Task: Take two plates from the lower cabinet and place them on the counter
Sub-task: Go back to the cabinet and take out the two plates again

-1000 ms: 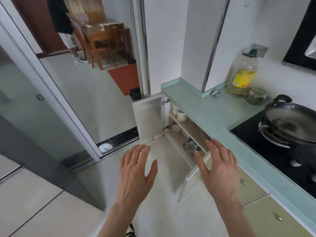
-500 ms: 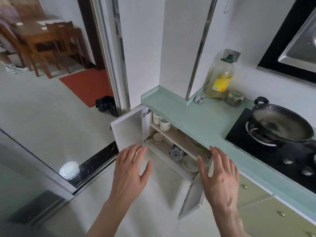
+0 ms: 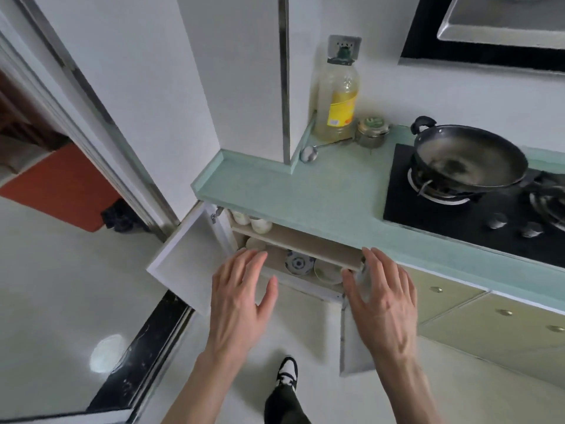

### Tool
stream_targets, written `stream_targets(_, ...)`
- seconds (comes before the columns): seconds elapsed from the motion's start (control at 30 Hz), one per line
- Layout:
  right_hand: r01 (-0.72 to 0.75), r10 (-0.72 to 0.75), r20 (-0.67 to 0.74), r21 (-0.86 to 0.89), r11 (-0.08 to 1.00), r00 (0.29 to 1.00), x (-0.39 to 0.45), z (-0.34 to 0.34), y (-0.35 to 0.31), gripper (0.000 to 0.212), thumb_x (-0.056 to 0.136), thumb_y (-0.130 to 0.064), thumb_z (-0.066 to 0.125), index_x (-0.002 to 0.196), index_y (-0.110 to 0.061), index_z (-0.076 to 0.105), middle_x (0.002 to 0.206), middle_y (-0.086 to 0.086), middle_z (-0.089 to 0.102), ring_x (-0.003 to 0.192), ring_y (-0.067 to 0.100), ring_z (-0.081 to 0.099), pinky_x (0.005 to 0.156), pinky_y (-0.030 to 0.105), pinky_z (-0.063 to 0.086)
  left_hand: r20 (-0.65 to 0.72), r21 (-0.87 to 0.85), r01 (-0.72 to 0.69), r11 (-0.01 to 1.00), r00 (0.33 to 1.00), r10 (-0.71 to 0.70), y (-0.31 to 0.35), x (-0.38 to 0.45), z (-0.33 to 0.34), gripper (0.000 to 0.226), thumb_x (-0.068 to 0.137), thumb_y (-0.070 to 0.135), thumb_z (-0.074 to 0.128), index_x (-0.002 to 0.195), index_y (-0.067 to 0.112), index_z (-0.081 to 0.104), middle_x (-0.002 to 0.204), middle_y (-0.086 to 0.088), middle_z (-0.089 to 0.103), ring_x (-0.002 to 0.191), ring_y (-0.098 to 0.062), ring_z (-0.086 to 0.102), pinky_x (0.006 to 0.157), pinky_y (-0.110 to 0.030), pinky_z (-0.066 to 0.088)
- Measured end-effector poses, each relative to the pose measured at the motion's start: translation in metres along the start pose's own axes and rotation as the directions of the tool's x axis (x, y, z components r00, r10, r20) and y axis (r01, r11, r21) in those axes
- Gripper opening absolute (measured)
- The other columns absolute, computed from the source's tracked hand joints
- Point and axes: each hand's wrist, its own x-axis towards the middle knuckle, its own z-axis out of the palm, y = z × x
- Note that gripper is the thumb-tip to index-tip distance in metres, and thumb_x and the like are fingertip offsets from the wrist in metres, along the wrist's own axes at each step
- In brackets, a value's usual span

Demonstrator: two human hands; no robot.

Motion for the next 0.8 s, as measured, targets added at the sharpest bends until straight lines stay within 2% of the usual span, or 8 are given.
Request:
stream_targets(0.13,-0.095,0.095,0.005,0.032,0.995,0.995,0.03,0.041,-0.013,0.054,0.099,-0.049,0.055,0.139,-0.013,0.059,0.14,0.007,0.062,0.128,0.029,0.057,0.111,0.047,0.041,0.037,0.0,-0.005,1.0,0.999,0.005,-0.029,0.045,0.022,0.041,0.1,0.034,0.058,0.134,0.011,0.063,0.135,-0.004,0.062,0.13,-0.022,0.054,0.106,-0.041,0.045)
stream_targets(0.33,-0.119,0.118,0.061,0.02,0.993,0.991,0.062,0.097,-0.025,0.055,0.102,-0.05,0.052,0.141,-0.012,0.057,0.142,0.01,0.06,0.129,0.031,0.057,0.108,0.051,0.045,0.083,-0.017,-0.062,0.998,0.995,0.063,-0.068,0.095,0.059,0.041,0.1,0.033,0.057,0.133,0.01,0.064,0.135,-0.006,0.063,0.13,-0.025,0.055,0.107,-0.043,0.045)
stream_targets(0.47,-0.167,0.165,0.093,0.008,0.986,0.982,0.07,0.131,-0.025,0.054,0.103,-0.051,0.05,0.139,-0.012,0.058,0.142,0.009,0.061,0.131,0.029,0.057,0.112,0.047,0.042,0.11,-0.034,-0.071,0.997,0.991,0.074,-0.095,0.11,0.084,0.04,0.1,0.032,0.057,0.133,0.009,0.064,0.134,-0.007,0.063,0.132,-0.027,0.054,0.109,-0.045,0.044)
stream_targets(0.63,-0.209,0.213,0.156,-0.04,0.977,0.965,0.061,0.178,-0.02,0.052,0.101,-0.05,0.053,0.138,-0.014,0.059,0.139,0.007,0.062,0.125,0.029,0.06,0.104,0.049,0.049,0.139,-0.108,-0.041,0.993,0.989,0.056,-0.131,0.115,0.135,0.041,0.102,0.033,0.055,0.133,0.009,0.064,0.134,-0.007,0.063,0.132,-0.028,0.054,0.11,-0.042,0.042)
stream_targets(0.8,-0.236,0.25,0.14,-0.114,0.965,0.958,0.037,0.239,-0.001,0.053,0.1,-0.051,0.053,0.137,-0.014,0.058,0.138,0.007,0.062,0.122,0.032,0.061,0.102,0.047,0.049,0.165,-0.155,-0.062,0.986,0.982,0.088,-0.172,0.108,0.206,0.041,0.101,0.033,0.055,0.134,0.01,0.063,0.133,-0.005,0.063,0.131,-0.026,0.055,0.109,-0.042,0.044)
